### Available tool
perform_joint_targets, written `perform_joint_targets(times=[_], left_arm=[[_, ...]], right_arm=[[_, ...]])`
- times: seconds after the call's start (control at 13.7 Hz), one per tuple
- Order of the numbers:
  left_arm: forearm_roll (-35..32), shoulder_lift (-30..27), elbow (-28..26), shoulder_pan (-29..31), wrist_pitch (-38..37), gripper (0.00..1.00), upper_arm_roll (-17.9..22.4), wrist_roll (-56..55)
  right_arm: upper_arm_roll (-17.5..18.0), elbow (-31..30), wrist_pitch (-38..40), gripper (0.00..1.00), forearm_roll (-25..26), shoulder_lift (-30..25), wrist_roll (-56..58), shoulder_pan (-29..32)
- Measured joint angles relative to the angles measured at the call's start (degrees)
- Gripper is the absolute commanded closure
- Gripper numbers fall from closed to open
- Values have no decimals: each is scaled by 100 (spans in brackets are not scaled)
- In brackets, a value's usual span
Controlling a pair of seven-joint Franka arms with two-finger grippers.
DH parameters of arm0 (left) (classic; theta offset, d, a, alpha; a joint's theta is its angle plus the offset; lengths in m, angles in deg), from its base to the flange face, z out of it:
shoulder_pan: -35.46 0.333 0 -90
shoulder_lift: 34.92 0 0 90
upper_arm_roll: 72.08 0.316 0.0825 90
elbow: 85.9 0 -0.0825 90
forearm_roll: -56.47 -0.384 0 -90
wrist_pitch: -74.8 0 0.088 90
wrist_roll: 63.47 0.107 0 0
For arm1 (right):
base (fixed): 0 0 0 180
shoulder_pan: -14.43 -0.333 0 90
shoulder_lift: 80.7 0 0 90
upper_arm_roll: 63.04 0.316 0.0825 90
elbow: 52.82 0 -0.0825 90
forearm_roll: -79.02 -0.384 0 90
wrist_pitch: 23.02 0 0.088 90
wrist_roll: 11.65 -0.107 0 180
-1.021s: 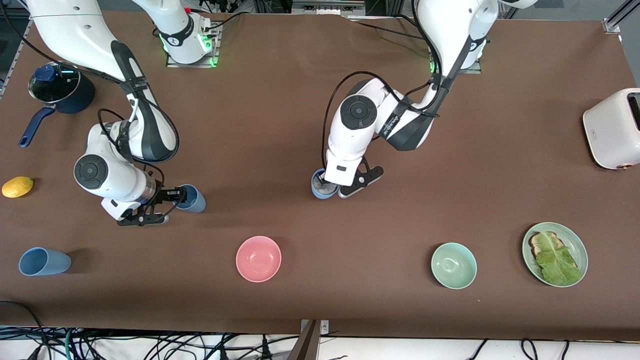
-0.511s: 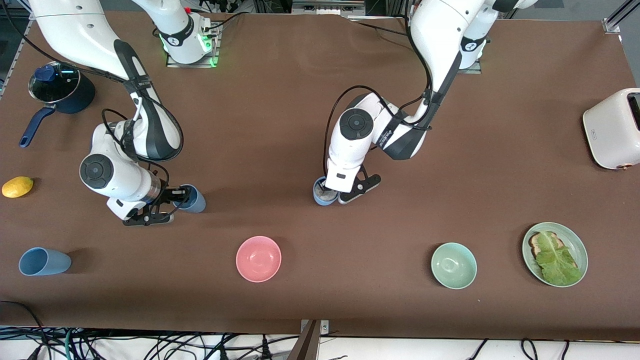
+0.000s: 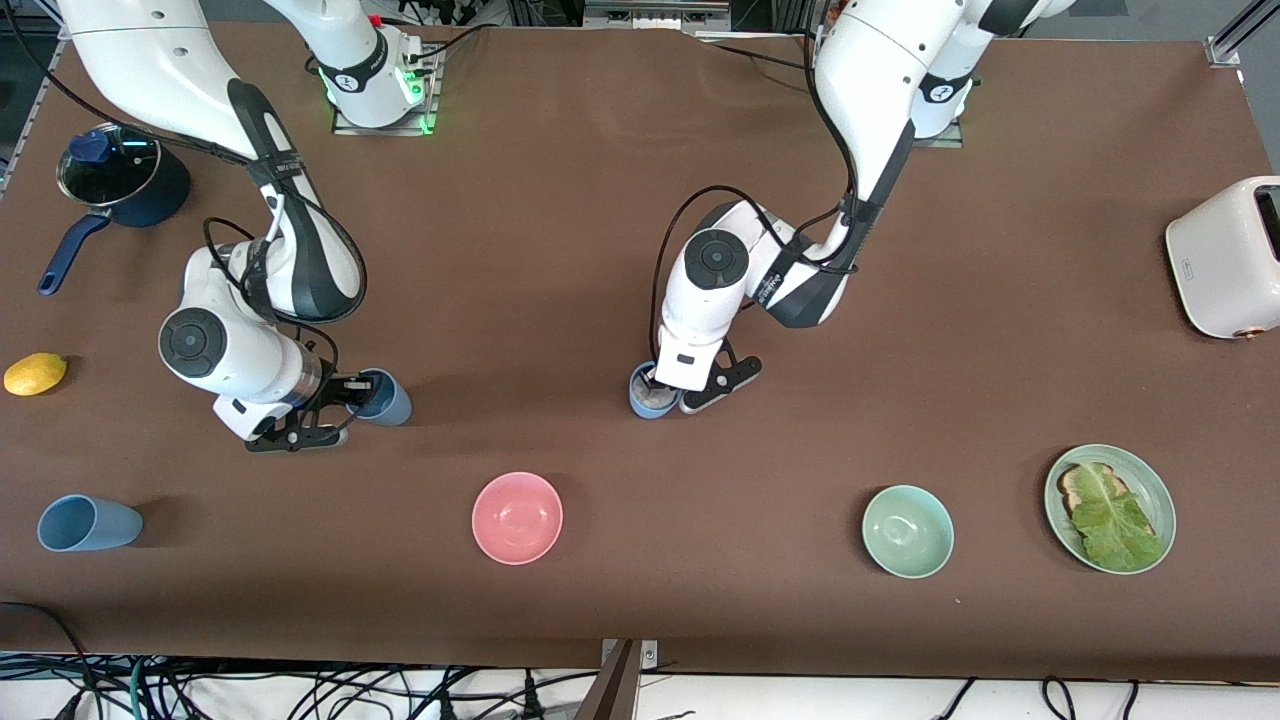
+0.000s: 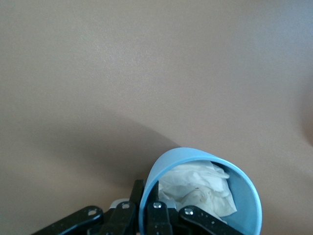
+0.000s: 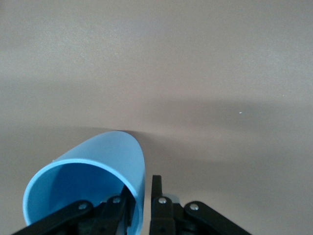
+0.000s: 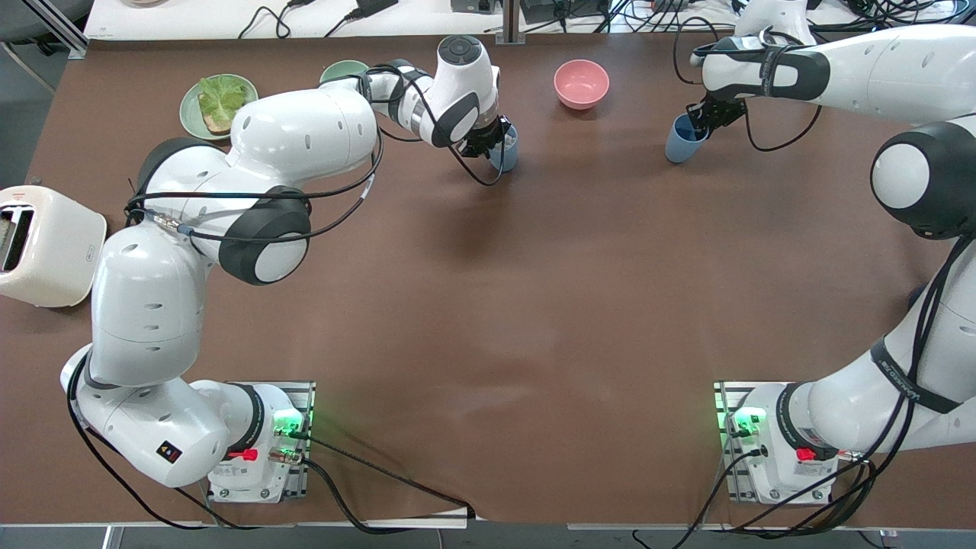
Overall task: Stack blue cups with both arms
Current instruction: 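Set the tissue cup mid-table with the left gripper while the right gripper lifts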
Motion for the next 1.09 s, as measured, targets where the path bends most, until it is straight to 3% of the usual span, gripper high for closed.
perform_joint_targets(times=[0.07,0.58,1.09], left_arm=[[-3,8,0,0,5,0,6,18],[-29,23,0,-4,68,0,22,107],[-33,-143,48,-3,94,0,53,604]], right_arm=[[0,1,0,97,0,0,0,0],[3,118,108,100,-2,-22,0,0],[70,1054,1328,100,-3,-79,2,-4]])
